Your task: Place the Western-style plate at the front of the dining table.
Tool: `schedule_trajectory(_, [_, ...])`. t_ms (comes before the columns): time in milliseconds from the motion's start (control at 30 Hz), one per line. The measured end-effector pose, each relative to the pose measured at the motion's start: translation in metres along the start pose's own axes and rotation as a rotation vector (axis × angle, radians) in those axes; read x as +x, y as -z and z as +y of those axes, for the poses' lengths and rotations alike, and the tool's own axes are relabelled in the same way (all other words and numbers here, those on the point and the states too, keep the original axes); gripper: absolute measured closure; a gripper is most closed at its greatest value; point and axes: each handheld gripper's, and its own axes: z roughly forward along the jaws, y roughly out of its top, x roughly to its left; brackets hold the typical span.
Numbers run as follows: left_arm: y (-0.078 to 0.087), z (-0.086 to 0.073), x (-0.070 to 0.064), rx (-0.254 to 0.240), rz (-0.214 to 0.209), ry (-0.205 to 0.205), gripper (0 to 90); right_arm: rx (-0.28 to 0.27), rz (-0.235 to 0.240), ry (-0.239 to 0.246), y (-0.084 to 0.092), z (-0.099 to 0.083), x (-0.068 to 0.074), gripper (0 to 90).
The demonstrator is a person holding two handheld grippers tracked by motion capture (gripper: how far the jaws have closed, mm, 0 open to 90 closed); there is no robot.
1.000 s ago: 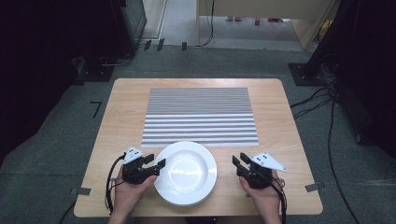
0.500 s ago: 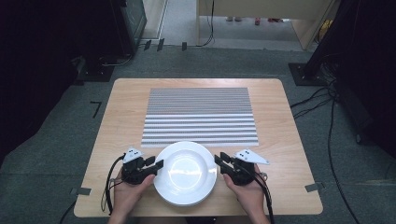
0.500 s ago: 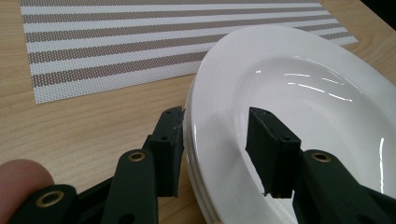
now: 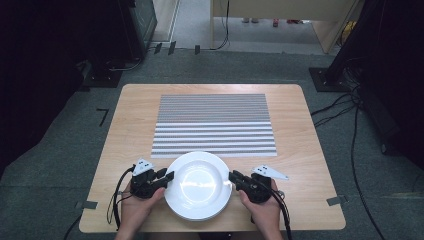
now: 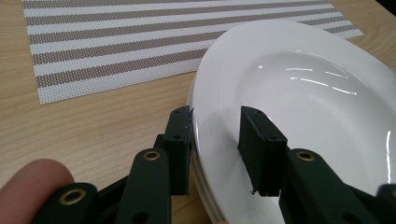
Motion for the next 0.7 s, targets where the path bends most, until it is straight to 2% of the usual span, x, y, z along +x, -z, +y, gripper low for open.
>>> schedule_trajectory(100, [0.001, 0.0, 0.002, 0.015, -0.015, 0.005, 64.5, 0.02, 0.006, -0.022, -0.001, -0.002, -0.002, 80.9])
schedule_trajectory(167, [0.001, 0.0, 0.004, 0.022, -0.031, 0.011, 64.2, 0.039, 0.031, -0.091, -0.001, -0.003, -0.005, 81.9])
schedule_trajectory(267, [0.001, -0.001, 0.004, 0.021, -0.036, 0.017, 63.9, 0.042, 0.04, -0.12, -0.001, -0.002, -0.006, 82.8])
schedule_trajectory(467, [0.001, -0.001, 0.003, 0.019, -0.028, 0.016, 63.9, 0.033, 0.086, -0.233, 0.0, -0.003, -0.013, 84.9])
schedule_trajectory(633, [0.0, -0.001, 0.003, 0.018, -0.024, 0.016, 63.8, 0.023, 0.101, -0.258, 0.001, -0.003, -0.014, 84.9])
schedule_trajectory(700, [0.0, -0.001, 0.002, 0.017, -0.021, 0.014, 63.9, 0.004, 0.099, -0.251, 0.001, -0.003, -0.013, 84.6])
